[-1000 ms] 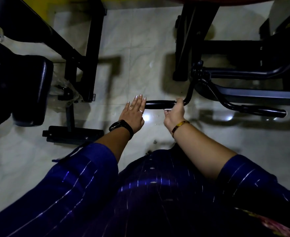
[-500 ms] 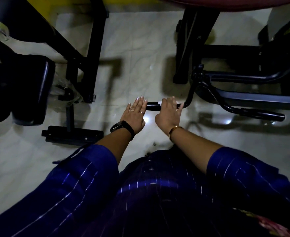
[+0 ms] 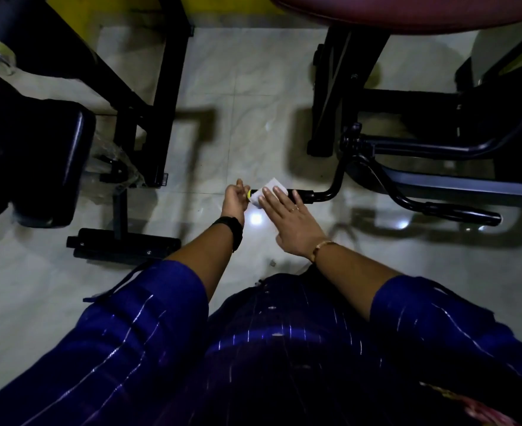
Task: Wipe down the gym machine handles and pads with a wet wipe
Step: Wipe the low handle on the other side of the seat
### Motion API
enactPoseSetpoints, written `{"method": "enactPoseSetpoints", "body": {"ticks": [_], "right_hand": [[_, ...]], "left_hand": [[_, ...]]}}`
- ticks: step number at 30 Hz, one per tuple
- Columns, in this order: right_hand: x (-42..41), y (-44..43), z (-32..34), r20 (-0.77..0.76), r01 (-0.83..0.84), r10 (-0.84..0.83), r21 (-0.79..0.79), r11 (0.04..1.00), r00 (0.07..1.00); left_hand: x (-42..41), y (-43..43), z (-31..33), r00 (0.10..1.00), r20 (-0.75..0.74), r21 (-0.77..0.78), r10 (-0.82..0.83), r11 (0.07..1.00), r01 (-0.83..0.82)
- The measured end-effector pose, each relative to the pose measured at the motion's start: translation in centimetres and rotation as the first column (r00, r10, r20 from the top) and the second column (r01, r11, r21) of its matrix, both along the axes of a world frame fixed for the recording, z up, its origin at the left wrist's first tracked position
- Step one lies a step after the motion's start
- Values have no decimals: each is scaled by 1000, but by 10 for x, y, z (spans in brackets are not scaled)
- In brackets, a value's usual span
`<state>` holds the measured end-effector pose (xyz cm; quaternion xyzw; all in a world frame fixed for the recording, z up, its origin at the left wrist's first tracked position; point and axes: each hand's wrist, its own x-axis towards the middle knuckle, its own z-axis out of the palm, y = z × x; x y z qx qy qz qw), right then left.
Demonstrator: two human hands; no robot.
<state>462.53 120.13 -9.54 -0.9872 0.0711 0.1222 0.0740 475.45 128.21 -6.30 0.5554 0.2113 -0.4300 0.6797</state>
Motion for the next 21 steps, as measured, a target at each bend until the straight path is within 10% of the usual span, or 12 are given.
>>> {"method": "enactPoseSetpoints", "body": {"ticks": [9, 21], "right_hand": [[37, -26, 11, -62, 210, -204, 113, 971, 977], [60, -26, 13, 27, -350, 350, 13, 936, 936]], "left_hand": [[12, 10, -7, 998, 5, 94, -68, 993, 67], [19, 10, -2, 988, -154, -60, -32, 998, 23]]}}
